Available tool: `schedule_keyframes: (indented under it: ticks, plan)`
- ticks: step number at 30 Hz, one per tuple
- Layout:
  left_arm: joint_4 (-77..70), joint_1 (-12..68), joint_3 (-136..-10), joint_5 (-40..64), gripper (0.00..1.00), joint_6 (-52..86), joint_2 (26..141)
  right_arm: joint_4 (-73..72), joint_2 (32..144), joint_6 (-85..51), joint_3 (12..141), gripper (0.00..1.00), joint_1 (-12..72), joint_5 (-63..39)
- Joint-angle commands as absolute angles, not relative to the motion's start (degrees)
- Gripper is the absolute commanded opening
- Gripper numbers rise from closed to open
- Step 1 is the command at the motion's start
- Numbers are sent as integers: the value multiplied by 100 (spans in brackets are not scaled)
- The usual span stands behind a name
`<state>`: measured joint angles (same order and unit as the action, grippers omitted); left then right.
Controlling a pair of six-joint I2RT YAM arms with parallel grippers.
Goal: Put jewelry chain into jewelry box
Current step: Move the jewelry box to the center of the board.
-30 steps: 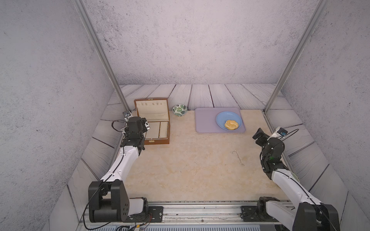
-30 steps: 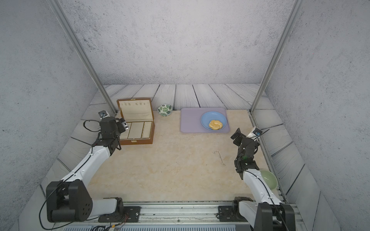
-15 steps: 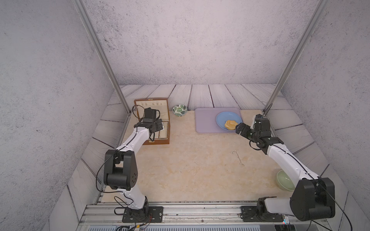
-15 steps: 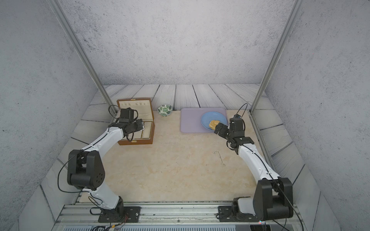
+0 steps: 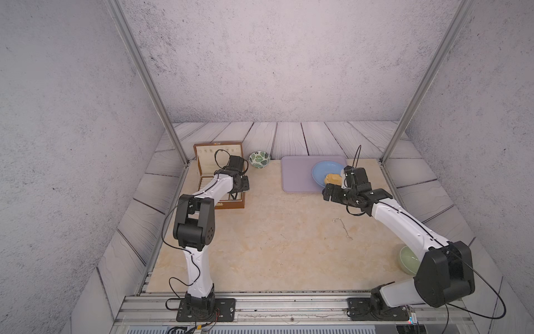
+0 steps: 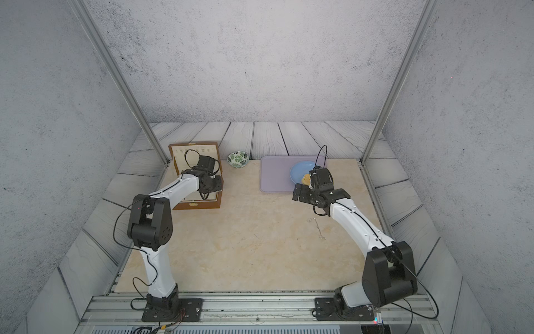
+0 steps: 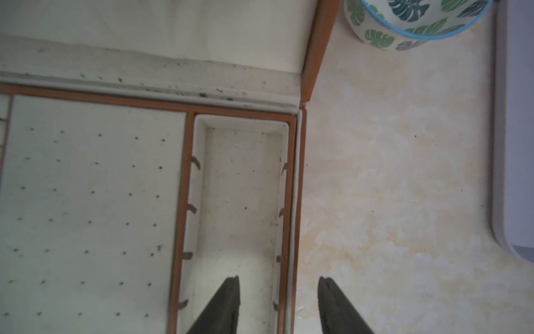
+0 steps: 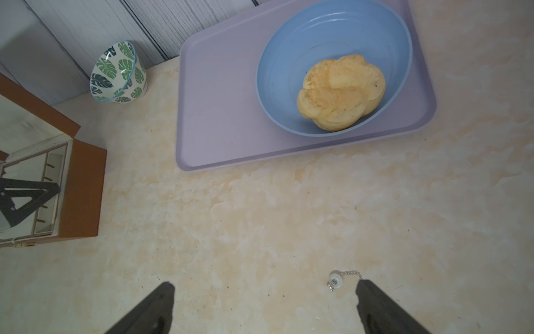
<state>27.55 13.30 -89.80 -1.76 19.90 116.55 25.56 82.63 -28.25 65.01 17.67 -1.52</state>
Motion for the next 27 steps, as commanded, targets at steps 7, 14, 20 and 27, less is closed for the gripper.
schedule_keyframes:
  ticks: [7, 14, 20, 27]
  plan:
    - [3286, 1507, -9488, -478, 31, 1832, 12167, 2840, 8468, -2683, 6722, 99, 1825, -97]
    - [3343, 1620, -9457, -691, 13, 1829, 12216, 2857, 8359, -2731, 6660, 99, 1848, 4]
    - [3418, 1843, -9305, -1037, 6, 2009, 11921, 2861, 8087, -2759, 6481, 99, 1863, 70]
    - [3501, 2347, -8881, -1015, 3, 2776, 11405, 2927, 7622, -2827, 6122, 99, 1863, 146]
